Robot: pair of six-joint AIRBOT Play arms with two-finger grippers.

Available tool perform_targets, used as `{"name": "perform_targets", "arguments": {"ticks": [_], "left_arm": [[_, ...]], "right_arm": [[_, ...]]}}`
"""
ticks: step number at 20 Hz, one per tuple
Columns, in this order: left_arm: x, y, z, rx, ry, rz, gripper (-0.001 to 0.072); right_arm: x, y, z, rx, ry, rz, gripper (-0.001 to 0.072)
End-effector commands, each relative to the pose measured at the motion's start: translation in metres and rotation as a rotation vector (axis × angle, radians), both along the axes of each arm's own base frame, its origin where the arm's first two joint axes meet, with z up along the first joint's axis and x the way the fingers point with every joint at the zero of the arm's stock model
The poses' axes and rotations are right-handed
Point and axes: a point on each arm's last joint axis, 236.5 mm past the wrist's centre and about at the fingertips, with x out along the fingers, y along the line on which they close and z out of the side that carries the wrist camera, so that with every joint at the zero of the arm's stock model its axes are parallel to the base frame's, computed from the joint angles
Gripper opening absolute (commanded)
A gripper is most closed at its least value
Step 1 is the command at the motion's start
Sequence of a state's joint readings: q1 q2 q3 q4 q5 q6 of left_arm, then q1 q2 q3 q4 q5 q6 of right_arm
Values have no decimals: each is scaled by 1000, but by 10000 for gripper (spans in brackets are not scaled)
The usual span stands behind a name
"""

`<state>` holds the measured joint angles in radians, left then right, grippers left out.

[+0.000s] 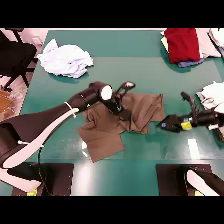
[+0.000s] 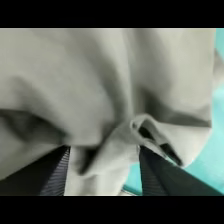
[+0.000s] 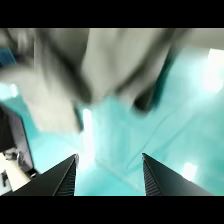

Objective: Fold the shirts.

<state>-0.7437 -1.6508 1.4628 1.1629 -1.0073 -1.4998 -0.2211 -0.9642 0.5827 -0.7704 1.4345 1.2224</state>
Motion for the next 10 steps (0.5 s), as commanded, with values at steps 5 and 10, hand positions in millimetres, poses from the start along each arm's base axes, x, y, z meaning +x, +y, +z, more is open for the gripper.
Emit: {"name": "perform_targets", "arguments": {"ticks": [5, 10], "left_arm": [[63, 20, 70, -106, -66, 133, 717], [61, 57, 59, -33, 26, 147, 716]], "right_arm": [[6, 20, -42, -87, -25, -79, 481], [25, 22, -71, -68, 104, 7, 488]]}}
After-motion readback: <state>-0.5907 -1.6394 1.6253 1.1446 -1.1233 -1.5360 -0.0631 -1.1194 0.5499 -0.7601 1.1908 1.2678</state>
